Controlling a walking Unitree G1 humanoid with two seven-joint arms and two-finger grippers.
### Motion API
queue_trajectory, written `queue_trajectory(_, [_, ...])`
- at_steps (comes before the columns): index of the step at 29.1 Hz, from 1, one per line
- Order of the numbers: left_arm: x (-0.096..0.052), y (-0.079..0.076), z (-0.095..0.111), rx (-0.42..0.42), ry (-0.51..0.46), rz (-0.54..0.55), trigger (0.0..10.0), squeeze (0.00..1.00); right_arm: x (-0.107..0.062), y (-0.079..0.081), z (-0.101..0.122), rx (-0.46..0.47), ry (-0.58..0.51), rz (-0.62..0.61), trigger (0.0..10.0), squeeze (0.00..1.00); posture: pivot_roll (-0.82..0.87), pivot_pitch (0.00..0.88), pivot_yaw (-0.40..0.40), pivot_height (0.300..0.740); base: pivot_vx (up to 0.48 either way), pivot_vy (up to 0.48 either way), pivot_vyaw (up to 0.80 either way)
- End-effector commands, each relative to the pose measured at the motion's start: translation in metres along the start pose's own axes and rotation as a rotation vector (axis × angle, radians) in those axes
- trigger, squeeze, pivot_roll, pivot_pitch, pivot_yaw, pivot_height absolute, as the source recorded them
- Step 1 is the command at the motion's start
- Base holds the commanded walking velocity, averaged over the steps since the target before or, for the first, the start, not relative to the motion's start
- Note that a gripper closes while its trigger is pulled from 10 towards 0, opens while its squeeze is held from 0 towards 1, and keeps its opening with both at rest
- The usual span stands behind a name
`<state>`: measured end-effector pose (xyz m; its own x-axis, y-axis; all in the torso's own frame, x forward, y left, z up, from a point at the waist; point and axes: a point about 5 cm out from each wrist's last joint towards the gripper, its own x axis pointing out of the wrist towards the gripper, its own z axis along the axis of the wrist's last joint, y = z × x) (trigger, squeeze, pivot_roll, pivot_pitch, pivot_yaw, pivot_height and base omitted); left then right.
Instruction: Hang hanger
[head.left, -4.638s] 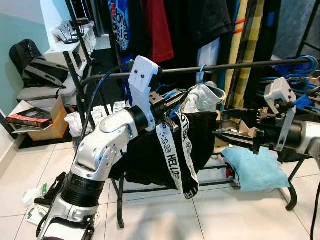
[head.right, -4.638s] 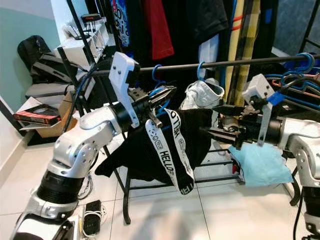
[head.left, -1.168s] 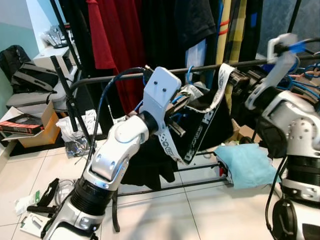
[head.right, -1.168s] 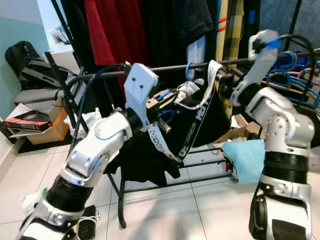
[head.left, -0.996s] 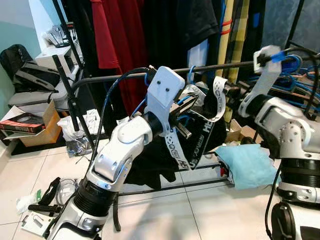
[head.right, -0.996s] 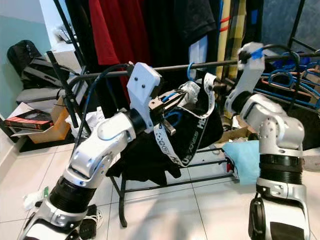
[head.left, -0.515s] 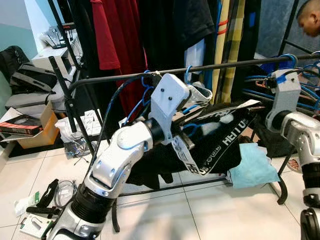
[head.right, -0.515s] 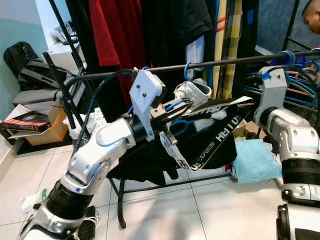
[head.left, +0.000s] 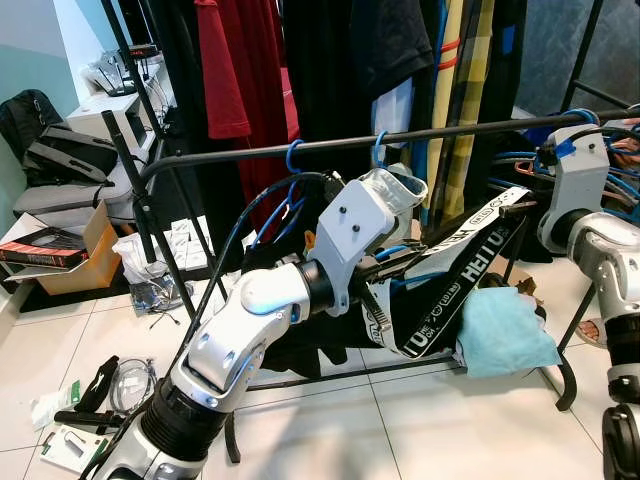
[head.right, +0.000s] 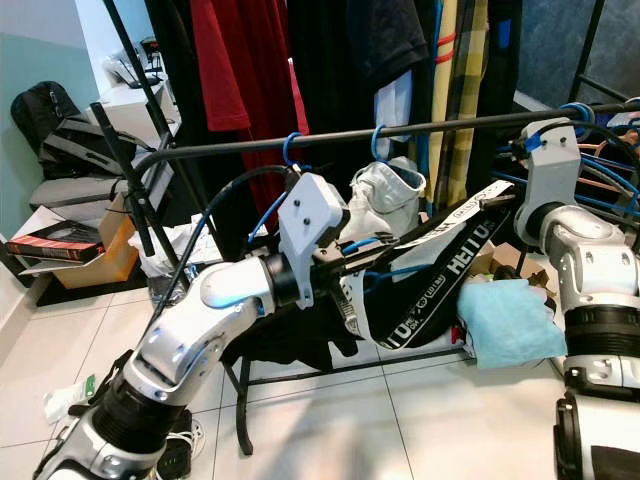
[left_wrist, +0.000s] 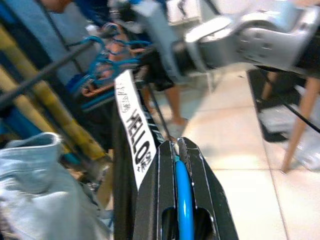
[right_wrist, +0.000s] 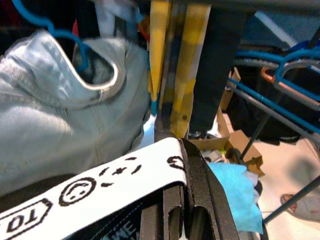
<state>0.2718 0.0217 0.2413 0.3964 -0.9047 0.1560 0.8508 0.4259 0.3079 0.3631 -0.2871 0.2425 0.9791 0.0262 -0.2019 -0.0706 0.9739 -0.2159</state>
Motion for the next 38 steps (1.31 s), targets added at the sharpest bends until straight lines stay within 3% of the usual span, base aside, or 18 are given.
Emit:
queue_trajectory(1, [-0.003, -0.004, -0.003, -0.003, 0.023, -0.039, 10.0, 0.0, 0.004, 0.009, 0.005, -0.035, -0.011, 0.049, 0.0, 0.0, -0.09, 0.0, 0.064, 0.74, 0.0, 0.0, 0.0])
queue_trajectory(2, [-0.002, -0.007, -0.004, -0.007, 0.028, -0.049, 10.0, 0.0, 0.006, 0.021, 0.005, -0.042, -0.011, 0.114, 0.0, 0.0, -0.09, 0.0, 0.064, 0.74, 0.0, 0.0, 0.0])
queue_trajectory(4, [0.002, -0.006, -0.007, -0.015, 0.044, -0.022, 10.0, 0.0, 0.003, 0.065, 0.001, -0.044, 0.01, 0.368, 0.0, 0.0, -0.1, 0.0, 0.072, 0.74, 0.0, 0.0, 0.0])
queue_trajectory(6, [0.002, -0.006, -0.007, -0.015, 0.044, -0.022, 10.0, 0.0, 0.003, 0.065, 0.001, -0.044, 0.01, 0.368, 0.0, 0.0, -0.1, 0.0, 0.072, 0.74, 0.0, 0.0, 0.0])
queue_trajectory(7, [0.003, 0.005, -0.015, -0.03, 0.099, 0.062, 10.0, 0.0, 0.0, 0.08, 0.015, 0.091, -0.046, 0.457, 0.0, 0.0, -0.09, 0.0, 0.069, 0.74, 0.0, 0.0, 0.0])
queue_trajectory(8, [0.002, 0.009, -0.019, -0.036, 0.126, 0.093, 10.0, 0.0, 0.001, 0.078, 0.022, 0.147, -0.072, 0.447, 0.0, 0.0, -0.09, 0.0, 0.069, 0.74, 0.0, 0.0, 0.0])
queue_trajectory(10, [0.001, 0.012, -0.025, -0.044, 0.159, 0.119, 10.0, 0.0, 0.002, 0.075, 0.025, 0.169, -0.083, 0.436, 0.0, 0.0, -0.09, 0.0, 0.069, 0.74, 0.0, 0.0, 0.0])
queue_trajectory(16, [-0.006, 0.031, -0.042, -0.082, 0.273, 0.279, 10.0, 0.0, 0.002, 0.069, 0.029, 0.142, -0.086, 0.431, 0.0, 0.0, -0.1, 0.0, 0.071, 0.74, 0.0, 0.0, 0.0])
queue_trajectory(18, [-0.006, 0.031, -0.042, -0.082, 0.273, 0.279, 10.0, 0.0, 0.002, 0.069, 0.029, 0.142, -0.086, 0.431, 0.0, 0.0, -0.1, 0.0, 0.071, 0.74, 0.0, 0.0, 0.0])
queue_trajectory(21, [-0.025, 0.05, -0.054, -0.1, 0.363, 0.418, 10.0, 0.0, 0.001, 0.033, 0.017, 0.074, -0.023, 0.275, 0.0, 0.0, -0.1, 0.0, 0.071, 0.74, 0.0, 0.0, 0.0])
queue_trajectory(22, [-0.028, 0.054, -0.054, -0.11, 0.365, 0.438, 10.0, 0.0, -0.001, 0.035, 0.004, 0.054, 0.032, 0.28, 0.0, 0.0, -0.1, 0.0, 0.07, 0.74, 0.0, 0.0, 0.0])
queue_trajectory(25, [-0.023, 0.056, -0.048, -0.122, 0.333, 0.453, 10.0, 0.0, -0.004, 0.063, -0.025, 0.05, 0.14, 0.399, 0.0, 0.0, -0.1, 0.0, 0.068, 0.74, 0.0, 0.0, 0.0])
queue_trajectory(28, [-0.019, 0.054, -0.045, -0.129, 0.31, 0.45, 10.0, 0.0, -0.003, 0.067, -0.035, 0.064, 0.171, 0.394, 0.0, 0.0, -0.09, 0.0, 0.069, 0.74, 0.0, 0.0, 0.0])
queue_trajectory(38, [-0.01, 0.041, -0.037, -0.17, 0.25, 0.362, 10.0, 0.0, 0.001, 0.065, -0.027, 0.079, 0.12, 0.384, 0.0, 0.0, -0.1, 0.0, 0.069, 0.74, 0.0, 0.0, 0.0])
